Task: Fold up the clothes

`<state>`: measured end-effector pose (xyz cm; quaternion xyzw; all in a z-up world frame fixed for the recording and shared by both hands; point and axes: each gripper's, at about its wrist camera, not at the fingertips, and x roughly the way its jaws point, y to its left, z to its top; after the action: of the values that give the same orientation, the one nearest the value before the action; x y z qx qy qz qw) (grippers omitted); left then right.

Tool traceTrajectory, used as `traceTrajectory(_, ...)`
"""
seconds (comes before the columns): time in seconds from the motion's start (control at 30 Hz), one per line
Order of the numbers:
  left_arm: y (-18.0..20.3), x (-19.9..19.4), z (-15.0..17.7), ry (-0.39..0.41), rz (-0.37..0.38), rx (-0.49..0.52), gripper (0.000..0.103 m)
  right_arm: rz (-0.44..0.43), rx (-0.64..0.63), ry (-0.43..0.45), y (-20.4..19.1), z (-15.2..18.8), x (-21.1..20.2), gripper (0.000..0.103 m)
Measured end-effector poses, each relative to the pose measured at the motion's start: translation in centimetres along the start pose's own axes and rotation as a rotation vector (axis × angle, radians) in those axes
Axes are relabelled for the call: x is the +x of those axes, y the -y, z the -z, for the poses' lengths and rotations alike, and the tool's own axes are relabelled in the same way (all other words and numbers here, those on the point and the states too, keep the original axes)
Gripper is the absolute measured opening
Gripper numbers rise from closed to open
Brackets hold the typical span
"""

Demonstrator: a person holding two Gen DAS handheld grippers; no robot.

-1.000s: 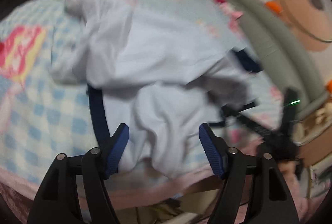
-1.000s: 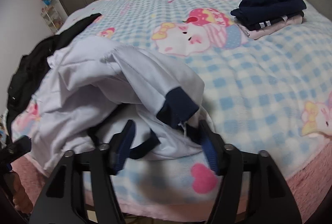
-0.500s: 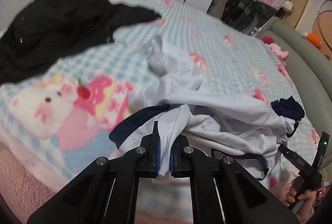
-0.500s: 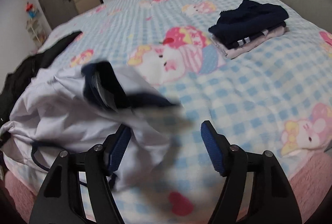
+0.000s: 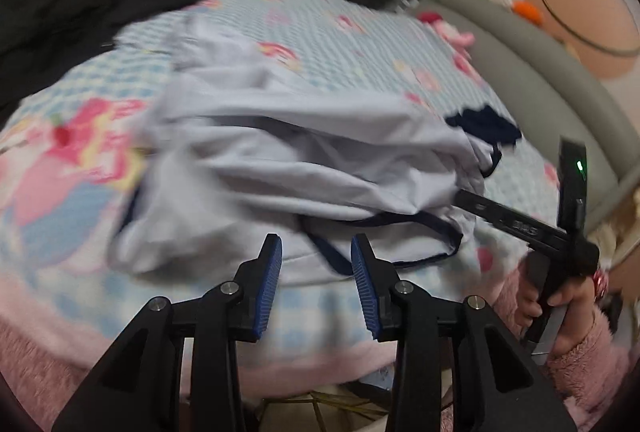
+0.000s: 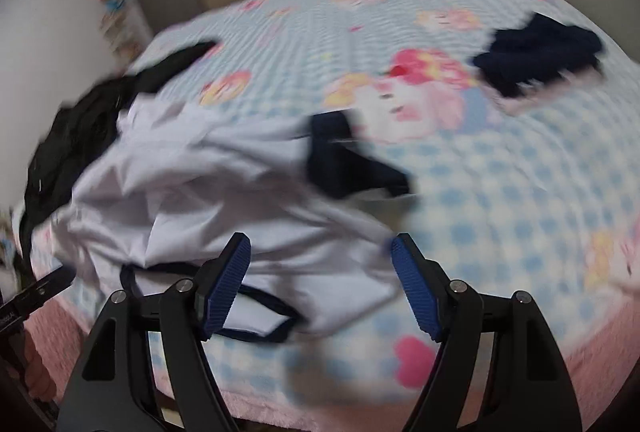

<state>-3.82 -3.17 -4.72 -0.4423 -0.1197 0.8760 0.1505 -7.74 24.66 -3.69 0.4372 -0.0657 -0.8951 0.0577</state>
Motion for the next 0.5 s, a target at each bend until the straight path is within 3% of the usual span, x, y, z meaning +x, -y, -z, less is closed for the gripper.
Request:
traceTrajectory(0.07,0.7,2.4,-0.5,-0.047,-0.056,0.027,0.058,0.041,-0.006,-0.016,-0.3,-0.1,1.2,0.075)
traceTrajectory(0.17,1.0,5.4,-0.9,-0.106,-0.154,0.046,0.058,0.084,0.032,-0.012,0.6,0.1,1.6,0.079)
traceTrajectory(0.23,1.1,5.8,-0.8,-0.093,-0.187,0.052,0.045,0.083,0.040,-0.011,1.2,-0.1,1.9,0.086)
traceTrajectory(0.27,1.1,5.7,-0.7,-0.088,-0.215,0.057,0.031,0.085,0.033,-0.012,1.4,-0.2,2.1,0.087)
traceTrajectory(0.33,0.9,4.9,-0.5,-0.102,-0.206,0.060,0.019,0.077,0.012,-0.038,1.4,-0.3,2.6,0.087)
traceTrajectory(0.43,0.0,3.5,0.2,-0.142,-0.179,0.045,0.016,0.043,0.034,-0.056,1.6,-0.2,2.9,0.087)
traceTrajectory(0.5,-0.9,2.6,1.0,-0.173,-0.117,0.006,0.015,0.035,0.057,-0.052,1.7,0.0,3.0,0.087)
